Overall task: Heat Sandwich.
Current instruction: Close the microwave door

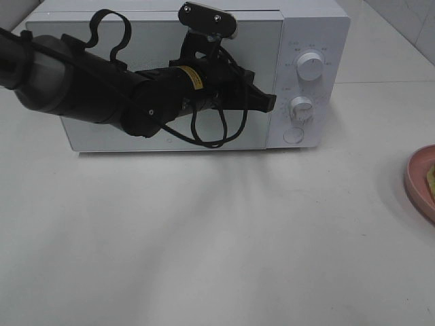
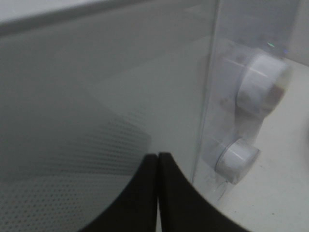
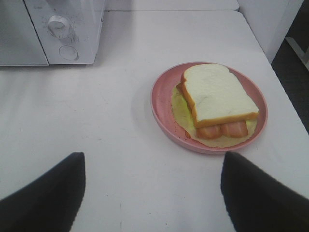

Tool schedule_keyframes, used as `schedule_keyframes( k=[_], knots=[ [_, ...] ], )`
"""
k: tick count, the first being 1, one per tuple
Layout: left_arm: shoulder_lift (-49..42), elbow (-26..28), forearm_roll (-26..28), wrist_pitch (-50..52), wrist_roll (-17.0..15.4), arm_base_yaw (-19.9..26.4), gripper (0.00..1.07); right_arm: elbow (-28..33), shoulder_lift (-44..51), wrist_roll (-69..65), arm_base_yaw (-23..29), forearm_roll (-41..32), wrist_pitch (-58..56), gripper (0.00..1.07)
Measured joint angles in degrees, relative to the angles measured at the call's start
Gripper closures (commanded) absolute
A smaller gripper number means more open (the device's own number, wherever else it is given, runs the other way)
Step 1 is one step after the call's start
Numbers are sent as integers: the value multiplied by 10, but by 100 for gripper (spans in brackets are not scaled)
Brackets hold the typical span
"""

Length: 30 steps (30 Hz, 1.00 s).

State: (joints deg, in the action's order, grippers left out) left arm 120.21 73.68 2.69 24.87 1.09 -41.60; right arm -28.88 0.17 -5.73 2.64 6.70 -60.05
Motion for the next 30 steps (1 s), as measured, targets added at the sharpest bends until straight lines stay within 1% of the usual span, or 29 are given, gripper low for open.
schedule_keyframes(
  k=[3, 7, 30],
  knots=[
    [13, 26, -7, -16, 0, -2, 106, 0, 0, 0, 1, -1, 0, 31],
    [15, 33, -9, -22, 0, -4, 106, 0, 0, 0, 1, -1, 0, 31],
    [10, 34, -4, -34, 0, -5, 106, 0, 0, 0, 1, -1, 0, 31]
  ],
)
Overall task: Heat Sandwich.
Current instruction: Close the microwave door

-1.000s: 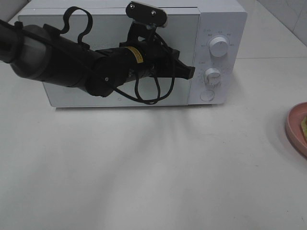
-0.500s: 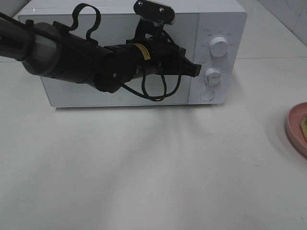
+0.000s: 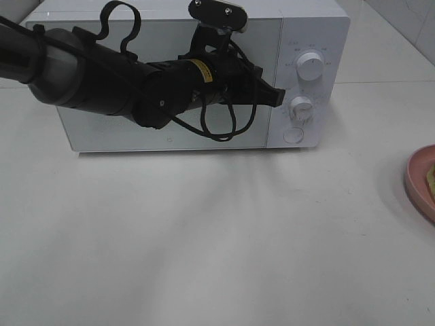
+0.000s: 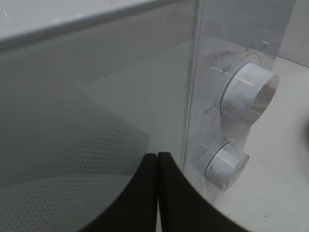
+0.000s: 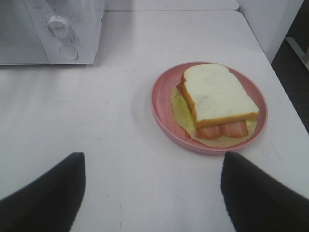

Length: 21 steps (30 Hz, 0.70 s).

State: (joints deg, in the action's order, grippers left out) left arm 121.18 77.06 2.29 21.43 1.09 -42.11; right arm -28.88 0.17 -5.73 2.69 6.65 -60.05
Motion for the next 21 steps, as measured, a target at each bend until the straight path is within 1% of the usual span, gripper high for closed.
schedule_keyframes(
  k=[7, 10, 13, 14, 15, 18, 19, 20, 21],
  knots=[
    [-14, 3, 16, -44, 0, -1, 106, 0, 0, 0, 0, 0, 0, 31],
    [-22, -2, 22, -47, 0, -2, 106, 0, 0, 0, 0, 0, 0, 31],
    [-50, -33, 30, -42, -1, -4, 106, 0, 0, 0, 0, 0, 0, 31],
    [-50, -33, 30, -42, -1, -4, 106, 0, 0, 0, 0, 0, 0, 31],
    [-62, -53, 32, -41, -1, -6, 106, 0, 0, 0, 0, 0, 0, 31],
    [-81, -90, 34, -41, -1, -7, 106, 0, 0, 0, 0, 0, 0, 31],
    [-81, -90, 34, -41, -1, -7, 106, 0, 0, 0, 0, 0, 0, 31],
    [-96, -120, 37, -41, -1, -7, 106, 0, 0, 0, 0, 0, 0, 31],
    [-105, -134, 39, -41, -2, -7, 106, 0, 0, 0, 0, 0, 0, 31]
  ],
)
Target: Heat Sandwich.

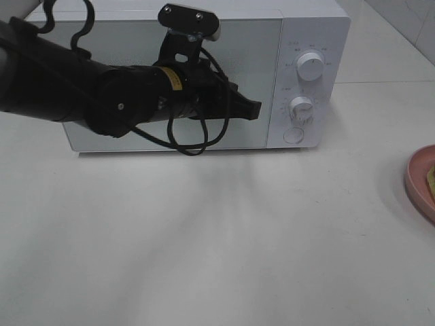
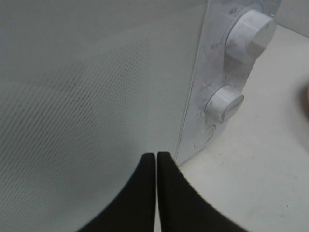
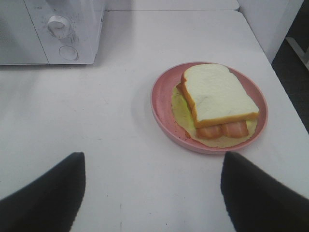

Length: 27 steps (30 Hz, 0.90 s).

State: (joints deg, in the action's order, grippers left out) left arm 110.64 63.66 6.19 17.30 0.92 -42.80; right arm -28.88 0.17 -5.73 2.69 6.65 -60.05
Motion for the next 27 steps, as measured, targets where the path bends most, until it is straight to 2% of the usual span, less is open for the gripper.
schedule_keyframes(
  k=[3, 5, 6, 7, 8, 11, 12, 13, 14, 18, 25, 27],
  knots=[
    [-19, -25, 3, 0, -1, 0, 106, 0, 0, 0, 0, 0, 0, 31],
    [-48, -60, 5, 0, -1, 0, 106, 0, 0, 0, 0, 0, 0, 31],
    [-56, -71, 5, 0, -1, 0, 103, 0, 0, 0, 0, 0, 0, 31],
    [-77, -91, 5, -1, -1, 0, 89, 0, 0, 0, 0, 0, 0, 31],
    [-77, -91, 5, -1, -1, 0, 89, 0, 0, 0, 0, 0, 0, 31],
    [-109, -120, 6, -10, -2, 0, 50, 0, 0, 0, 0, 0, 0, 31],
    [-128, -136, 9, -21, -5, 0, 15, 0, 0, 0, 0, 0, 0, 31],
    [-128, -136, 9, -21, -5, 0, 15, 0, 0, 0, 0, 0, 0, 31],
    [-138, -143, 12, -29, -5, 0, 3, 0, 0, 0, 0, 0, 0, 31],
    [-168, -154, 18, -91, -5, 0, 4, 0, 0, 0, 0, 0, 0, 31],
    [-239, -156, 20, -296, -3, 0, 5, 0, 0, 0, 0, 0, 0, 31],
    [-249, -156, 20, -319, -3, 1, 5, 0, 0, 0, 0, 0, 0, 31]
  ],
)
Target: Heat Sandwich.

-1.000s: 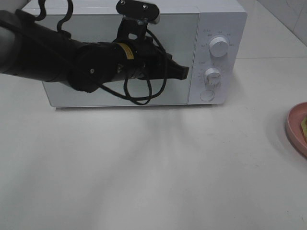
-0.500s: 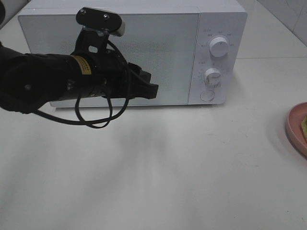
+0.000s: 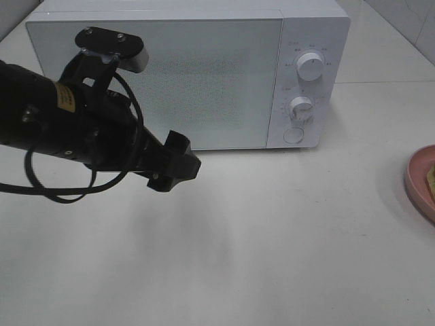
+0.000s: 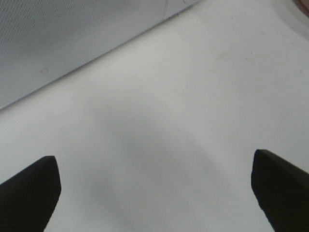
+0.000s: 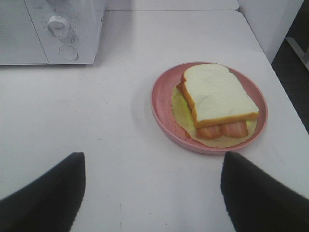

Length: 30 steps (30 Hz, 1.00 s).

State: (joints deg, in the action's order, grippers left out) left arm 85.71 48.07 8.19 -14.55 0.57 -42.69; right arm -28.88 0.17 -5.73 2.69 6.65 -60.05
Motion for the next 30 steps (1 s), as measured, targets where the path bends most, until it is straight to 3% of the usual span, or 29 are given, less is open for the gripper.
schedule_keyframes(
  k=[5, 14, 23, 30],
  knots=[
    [-37, 0, 0, -96, -12, 29, 5, 0, 0, 0, 0, 0, 0, 31],
    [-95, 0, 0, -226, -23, 127, 5, 0, 0, 0, 0, 0, 0, 31],
    [-175, 0, -7, -356, -19, 273, 5, 0, 0, 0, 0, 0, 0, 31],
    [-237, 0, -41, -422, -15, 350, 5, 0, 0, 0, 0, 0, 0, 31]
  ],
)
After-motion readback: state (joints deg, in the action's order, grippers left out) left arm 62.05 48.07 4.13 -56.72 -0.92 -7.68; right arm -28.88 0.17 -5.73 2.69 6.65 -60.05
